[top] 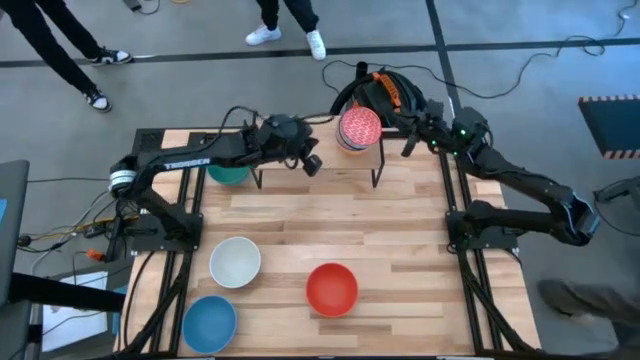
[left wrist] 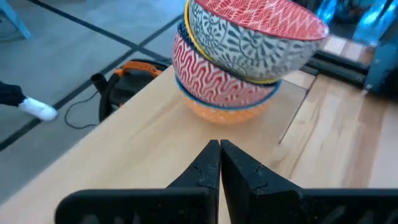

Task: Place and stack bowls onto a shelf
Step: Put the orange bowl on the shelf

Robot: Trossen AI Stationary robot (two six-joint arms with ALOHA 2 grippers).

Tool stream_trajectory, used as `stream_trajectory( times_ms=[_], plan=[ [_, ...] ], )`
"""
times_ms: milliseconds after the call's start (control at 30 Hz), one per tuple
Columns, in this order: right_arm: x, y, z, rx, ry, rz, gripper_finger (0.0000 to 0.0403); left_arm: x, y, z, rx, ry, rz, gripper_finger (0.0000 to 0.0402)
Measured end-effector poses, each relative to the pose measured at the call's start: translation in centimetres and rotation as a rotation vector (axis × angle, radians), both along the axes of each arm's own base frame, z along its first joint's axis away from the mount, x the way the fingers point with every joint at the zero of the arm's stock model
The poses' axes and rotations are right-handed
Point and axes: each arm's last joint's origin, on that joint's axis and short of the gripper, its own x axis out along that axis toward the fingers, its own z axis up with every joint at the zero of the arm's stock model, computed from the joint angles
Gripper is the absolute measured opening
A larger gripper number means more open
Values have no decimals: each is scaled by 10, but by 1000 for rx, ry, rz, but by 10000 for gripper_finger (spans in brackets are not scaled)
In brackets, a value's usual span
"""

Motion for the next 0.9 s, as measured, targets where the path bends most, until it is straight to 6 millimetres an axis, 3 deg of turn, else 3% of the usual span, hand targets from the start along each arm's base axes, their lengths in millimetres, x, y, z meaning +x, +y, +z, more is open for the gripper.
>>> stream_trajectory(
  times_ms=[133, 300, 533, 733, 900],
  plan=[
    [8, 19, 3, 8, -14, 102, 26, -26, -22, -21, -48, -77, 30, 0],
    [30, 50, 1, 57, -32, 141, 25, -60, -54, -30, -37, -112, 24, 0],
    [68, 102, -15, 207, -62, 35, 25, -107, -89, -25, -34, -145, 1, 0],
    [95, 147, -34, 355, -30, -55, 25, -146, -112, -56, -124, -193, -29, 0],
    [126, 173, -56, 535, 8, -47, 30, -160, -123, -74, -246, -217, -80, 0]
  ],
)
